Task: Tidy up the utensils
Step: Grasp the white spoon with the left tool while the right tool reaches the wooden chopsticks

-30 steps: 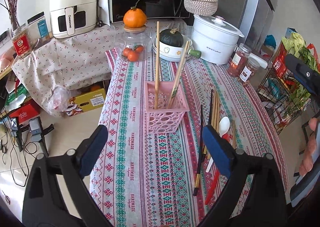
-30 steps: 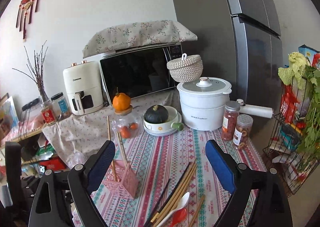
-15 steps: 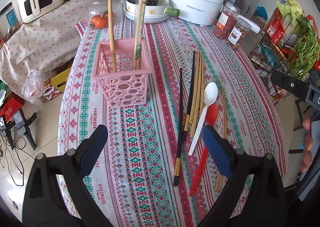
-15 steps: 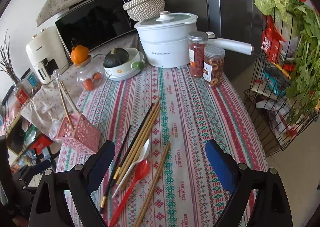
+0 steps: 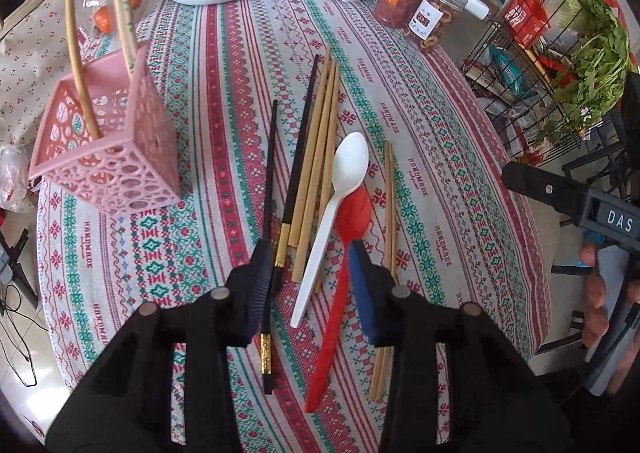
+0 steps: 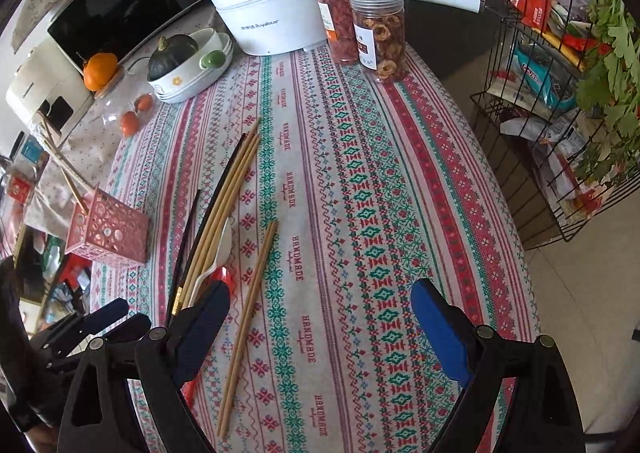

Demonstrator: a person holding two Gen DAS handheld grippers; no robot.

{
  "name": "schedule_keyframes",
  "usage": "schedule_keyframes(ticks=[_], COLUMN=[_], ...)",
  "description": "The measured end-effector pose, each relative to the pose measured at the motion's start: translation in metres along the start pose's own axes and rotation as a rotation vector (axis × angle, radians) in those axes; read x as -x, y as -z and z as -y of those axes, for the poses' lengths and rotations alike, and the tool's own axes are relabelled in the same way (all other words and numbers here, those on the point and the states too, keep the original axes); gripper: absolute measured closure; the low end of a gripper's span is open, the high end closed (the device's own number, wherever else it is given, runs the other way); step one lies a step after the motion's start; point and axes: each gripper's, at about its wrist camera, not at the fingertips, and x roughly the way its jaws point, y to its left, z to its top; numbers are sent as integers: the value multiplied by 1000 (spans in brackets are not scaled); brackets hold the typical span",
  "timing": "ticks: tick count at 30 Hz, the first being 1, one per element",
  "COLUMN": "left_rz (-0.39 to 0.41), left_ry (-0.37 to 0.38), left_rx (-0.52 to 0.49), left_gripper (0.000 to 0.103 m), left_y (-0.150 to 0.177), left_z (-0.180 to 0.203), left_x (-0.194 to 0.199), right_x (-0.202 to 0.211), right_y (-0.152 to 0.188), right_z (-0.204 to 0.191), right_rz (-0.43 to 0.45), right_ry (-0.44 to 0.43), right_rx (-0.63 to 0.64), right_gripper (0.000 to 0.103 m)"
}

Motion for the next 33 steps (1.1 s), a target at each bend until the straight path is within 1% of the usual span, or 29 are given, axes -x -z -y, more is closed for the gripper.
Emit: schedule_keyframes(ticks=[4, 9, 12, 17, 19, 21, 24, 26, 29, 33], left_rz=[-18, -43, -45, -64, -75, -73, -47, -20, 29, 128], left_ry=[6, -33, -72, -114, -123, -119, -123, -127, -101, -50], left_rx=[-24, -53, -55, -44, -37, -32, -58, -74, -64, -55], left_gripper=[70, 78, 84, 87, 96, 98, 98, 99, 99, 99], left_y=[-19, -39, -48, -57, -60, -60, -55, -51, -46, -33], left_z=[23, 43, 47, 51, 51, 50, 50, 49, 39, 25], left_x=[-17, -40, -50, -65, -70, -71, -60, -45, -19, 24], right_x=[-2, -5, -7, -10, -11, -12, -15, -18, -24, -31], right_y=[-2, 2, 3, 5, 4, 4, 3, 2, 1, 1], right_z=[7, 14, 18, 22, 24, 26, 26, 26, 24, 14], right_rz=[-17, -37, -45, -56, -60, -66, -72, -77, -89, -100], right_ry=[8, 27, 30, 39, 40, 40, 42, 44, 41, 35], right_rx=[5, 29, 33, 48, 42, 38, 33, 31, 28, 30], right_gripper=[10, 10, 10, 10, 10, 10, 10, 10, 10, 10])
